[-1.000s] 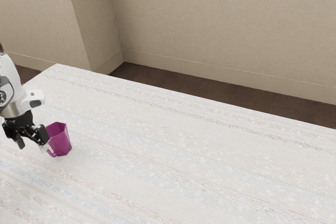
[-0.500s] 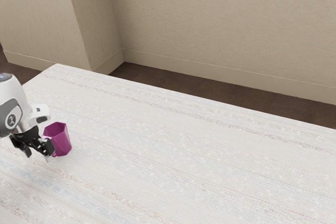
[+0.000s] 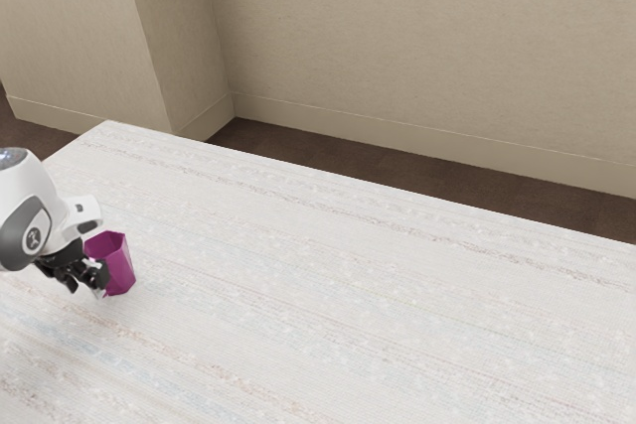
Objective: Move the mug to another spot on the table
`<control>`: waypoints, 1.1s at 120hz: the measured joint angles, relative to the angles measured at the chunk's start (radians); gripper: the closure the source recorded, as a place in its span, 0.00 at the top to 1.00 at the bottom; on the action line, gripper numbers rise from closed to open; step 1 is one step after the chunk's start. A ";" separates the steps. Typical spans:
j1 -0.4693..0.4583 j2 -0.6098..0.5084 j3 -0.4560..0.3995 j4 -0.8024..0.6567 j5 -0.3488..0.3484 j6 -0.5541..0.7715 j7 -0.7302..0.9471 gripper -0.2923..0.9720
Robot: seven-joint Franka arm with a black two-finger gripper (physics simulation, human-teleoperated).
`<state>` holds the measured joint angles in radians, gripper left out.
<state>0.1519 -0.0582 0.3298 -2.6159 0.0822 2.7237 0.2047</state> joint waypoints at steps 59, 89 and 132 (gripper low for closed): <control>-0.001 0.025 0.000 0.000 -0.040 0.095 0.000 0.36; 0.001 0.033 -0.001 0.000 -0.062 0.140 -0.001 0.33; -0.017 0.060 -0.001 0.002 -0.104 0.210 -0.001 0.32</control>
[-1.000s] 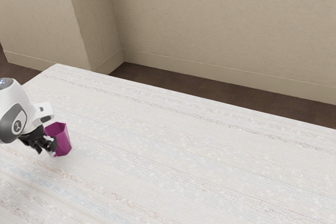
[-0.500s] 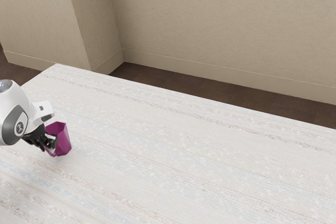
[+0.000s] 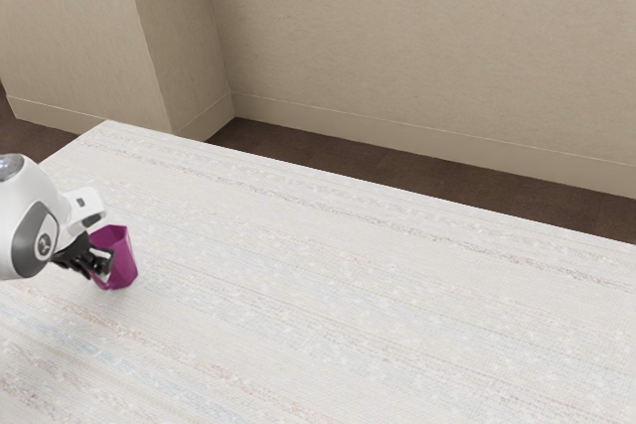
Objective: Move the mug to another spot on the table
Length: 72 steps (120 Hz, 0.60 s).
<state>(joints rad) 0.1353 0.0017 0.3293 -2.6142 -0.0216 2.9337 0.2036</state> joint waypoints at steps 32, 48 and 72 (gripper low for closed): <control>-0.017 -0.027 -0.001 -0.015 -0.022 0.080 0.000 0.31; -0.059 -0.074 0.000 -0.033 -0.026 0.099 0.001 0.27; -0.200 -0.099 -0.003 -0.034 -0.027 0.128 0.001 0.25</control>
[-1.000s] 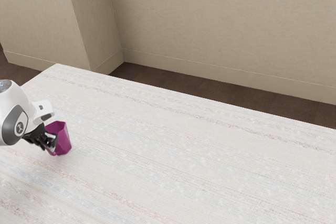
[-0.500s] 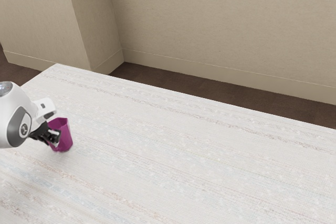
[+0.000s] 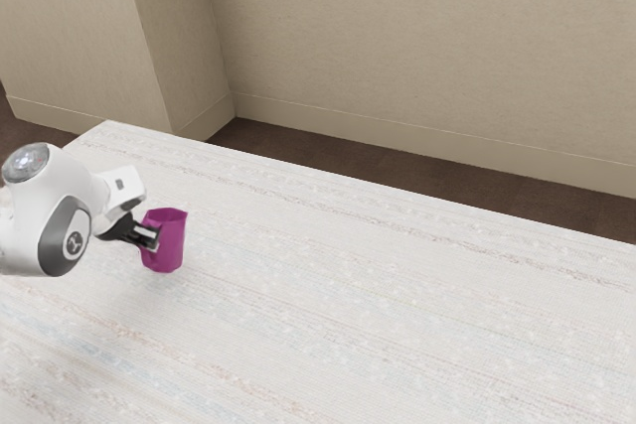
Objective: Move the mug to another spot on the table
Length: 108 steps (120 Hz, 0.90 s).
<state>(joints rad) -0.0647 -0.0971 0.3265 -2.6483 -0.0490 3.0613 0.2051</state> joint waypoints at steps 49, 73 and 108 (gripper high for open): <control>-0.231 0.116 -0.063 0.058 -0.181 0.190 -0.002 0.24; -0.229 0.205 -0.101 0.085 -0.217 0.280 -0.033 0.24; -0.224 0.253 -0.104 0.073 -0.224 0.321 -0.076 0.28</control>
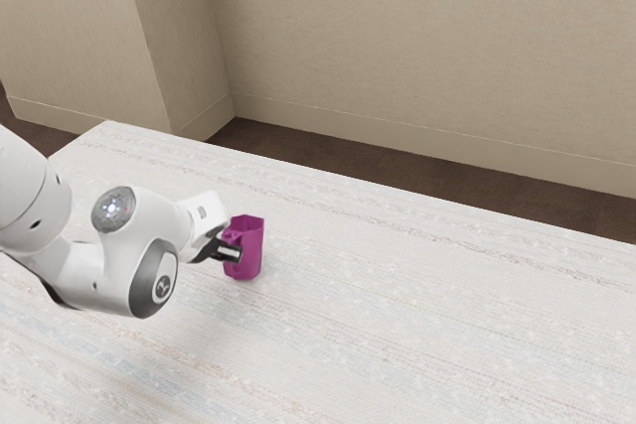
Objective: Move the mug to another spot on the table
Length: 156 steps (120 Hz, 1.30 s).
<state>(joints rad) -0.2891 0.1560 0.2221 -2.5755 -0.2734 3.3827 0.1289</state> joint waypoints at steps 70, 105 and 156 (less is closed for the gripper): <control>-0.010 -0.052 -0.003 -0.028 0.002 -0.023 -0.040 0.69; 0.003 -0.204 -0.002 0.066 0.006 -0.254 -0.042 0.73; 0.165 -0.144 0.008 0.840 0.163 -1.262 -0.028 0.75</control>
<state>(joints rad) -0.1240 0.0124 0.2305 -1.7357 -0.1100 2.1202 0.1007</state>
